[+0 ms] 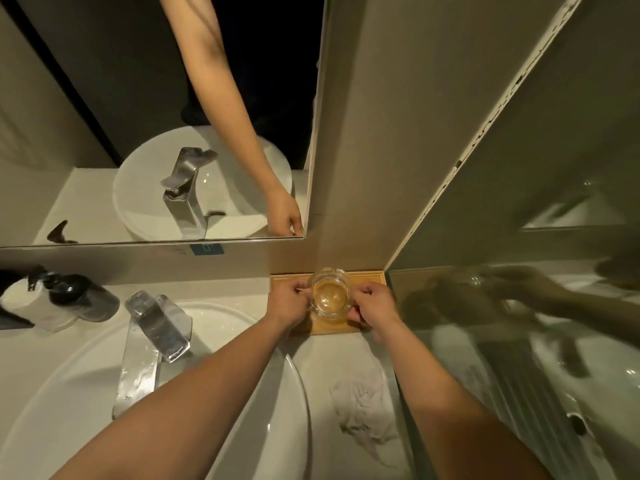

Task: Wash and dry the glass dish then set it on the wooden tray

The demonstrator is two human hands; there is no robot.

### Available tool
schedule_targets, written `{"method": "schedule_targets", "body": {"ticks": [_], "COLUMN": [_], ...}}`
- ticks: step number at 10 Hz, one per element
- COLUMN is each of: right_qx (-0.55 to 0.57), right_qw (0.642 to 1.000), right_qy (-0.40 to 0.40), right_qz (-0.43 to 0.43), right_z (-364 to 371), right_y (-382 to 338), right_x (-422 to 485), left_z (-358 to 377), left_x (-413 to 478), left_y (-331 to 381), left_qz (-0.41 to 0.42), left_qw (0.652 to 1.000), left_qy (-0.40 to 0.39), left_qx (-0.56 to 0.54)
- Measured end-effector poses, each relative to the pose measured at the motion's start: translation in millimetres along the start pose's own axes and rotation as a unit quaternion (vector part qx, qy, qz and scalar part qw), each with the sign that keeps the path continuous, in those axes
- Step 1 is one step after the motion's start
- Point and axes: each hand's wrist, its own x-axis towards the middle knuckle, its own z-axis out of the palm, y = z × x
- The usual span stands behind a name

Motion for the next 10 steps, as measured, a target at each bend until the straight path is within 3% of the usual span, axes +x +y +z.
{"method": "schedule_targets", "body": {"ticks": [7,8,10], "right_qx": [-0.037,-0.072,-0.277], "right_qw": [0.998,0.997,0.950], "right_qy": [0.012,-0.001,0.068], "right_qz": [0.051,0.036,-0.127], "right_z": [21,17,14], "right_y": [19,13,6], "right_x": [41,31,-2], "left_z": [14,12,-8], "left_x": [31,23,-26], "left_y": [-28,-22,-7], "left_qz": [-0.030,-0.029,0.106], "left_qw": [0.998,0.997,0.971], "left_qy": [0.000,0.001,0.051], "left_qx": [0.062,0.073,0.206]}}
